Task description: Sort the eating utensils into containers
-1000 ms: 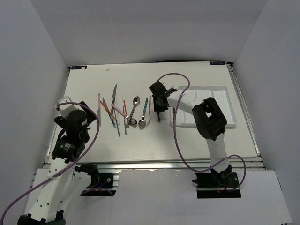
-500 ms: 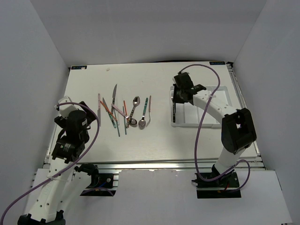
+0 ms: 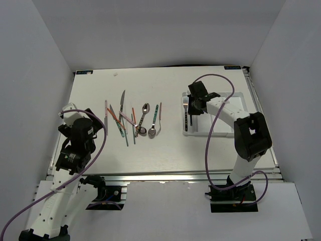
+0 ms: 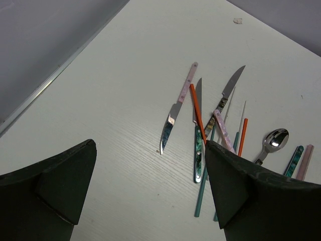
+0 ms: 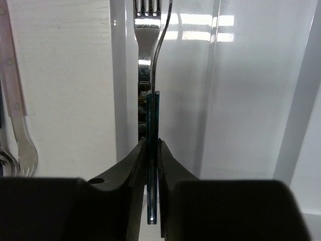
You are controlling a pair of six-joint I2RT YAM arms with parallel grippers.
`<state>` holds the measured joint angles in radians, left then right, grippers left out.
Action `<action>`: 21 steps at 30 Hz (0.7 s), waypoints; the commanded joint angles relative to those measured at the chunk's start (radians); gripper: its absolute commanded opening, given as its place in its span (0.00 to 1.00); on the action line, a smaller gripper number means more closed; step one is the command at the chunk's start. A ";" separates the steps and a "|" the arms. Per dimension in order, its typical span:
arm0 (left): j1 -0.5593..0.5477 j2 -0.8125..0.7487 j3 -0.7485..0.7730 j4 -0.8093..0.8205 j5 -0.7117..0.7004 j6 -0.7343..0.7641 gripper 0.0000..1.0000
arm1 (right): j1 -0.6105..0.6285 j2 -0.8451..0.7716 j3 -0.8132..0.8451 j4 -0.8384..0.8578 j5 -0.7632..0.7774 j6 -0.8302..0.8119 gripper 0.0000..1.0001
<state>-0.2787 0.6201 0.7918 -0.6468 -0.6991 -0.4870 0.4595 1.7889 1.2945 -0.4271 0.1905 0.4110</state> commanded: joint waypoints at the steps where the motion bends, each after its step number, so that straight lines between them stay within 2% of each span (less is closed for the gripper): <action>1: 0.001 0.003 0.001 0.003 -0.010 0.002 0.98 | -0.004 0.003 -0.001 0.014 -0.013 -0.018 0.20; 5: 0.001 0.004 0.000 0.006 -0.005 0.004 0.98 | -0.002 -0.022 -0.008 0.004 0.000 -0.017 0.38; 6: 0.001 0.004 0.000 0.006 -0.005 0.004 0.98 | -0.001 -0.032 -0.001 -0.005 0.003 -0.015 0.48; 12: 0.001 0.001 0.001 0.006 -0.005 0.004 0.98 | 0.027 -0.057 0.034 -0.024 -0.003 0.005 0.50; 15: 0.001 0.001 0.001 0.006 -0.005 0.004 0.98 | 0.108 -0.034 0.063 -0.002 -0.003 0.029 0.50; 19: 0.001 0.001 0.001 0.006 -0.005 0.004 0.98 | 0.249 0.091 0.237 -0.067 0.059 0.070 0.50; 21: 0.001 0.000 0.000 0.006 -0.004 0.004 0.98 | 0.277 0.162 0.290 -0.099 0.093 0.100 0.50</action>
<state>-0.2787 0.6209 0.7918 -0.6464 -0.6987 -0.4866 0.6819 1.8835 1.4982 -0.4805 0.2253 0.4587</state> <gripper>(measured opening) 0.979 0.504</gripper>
